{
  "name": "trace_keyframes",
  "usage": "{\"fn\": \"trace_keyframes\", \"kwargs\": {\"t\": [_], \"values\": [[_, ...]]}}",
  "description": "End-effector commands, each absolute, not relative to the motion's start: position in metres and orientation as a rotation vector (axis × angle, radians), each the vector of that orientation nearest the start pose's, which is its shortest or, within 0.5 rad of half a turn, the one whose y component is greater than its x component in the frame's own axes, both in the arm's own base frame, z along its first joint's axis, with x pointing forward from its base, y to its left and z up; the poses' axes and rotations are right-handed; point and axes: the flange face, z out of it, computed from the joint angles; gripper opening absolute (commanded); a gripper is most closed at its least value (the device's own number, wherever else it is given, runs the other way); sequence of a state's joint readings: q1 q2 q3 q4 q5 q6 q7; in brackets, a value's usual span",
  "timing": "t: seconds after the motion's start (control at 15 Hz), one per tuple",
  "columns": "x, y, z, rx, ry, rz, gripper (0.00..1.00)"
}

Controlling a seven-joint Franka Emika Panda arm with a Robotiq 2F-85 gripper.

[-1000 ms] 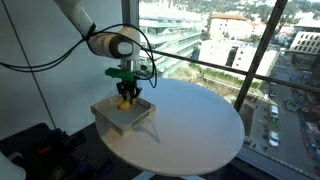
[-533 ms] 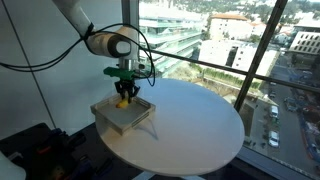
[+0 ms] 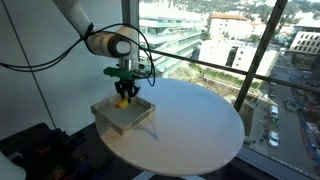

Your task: Put the banana in the box

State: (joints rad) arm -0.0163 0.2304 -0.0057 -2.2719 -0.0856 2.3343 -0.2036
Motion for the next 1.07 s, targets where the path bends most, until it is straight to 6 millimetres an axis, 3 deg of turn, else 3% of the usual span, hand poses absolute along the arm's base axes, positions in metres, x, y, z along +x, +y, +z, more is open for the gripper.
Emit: {"fn": "trace_keyframes", "kwargs": {"t": [0.0,0.53,1.0], "values": [[0.518,-0.012,0.244,-3.145,-0.398,0.271,0.14],[0.526,0.012,0.246,-3.142,-0.479,0.232,0.14],[0.532,0.028,0.236,-3.132,-0.534,0.210,0.14]]}}
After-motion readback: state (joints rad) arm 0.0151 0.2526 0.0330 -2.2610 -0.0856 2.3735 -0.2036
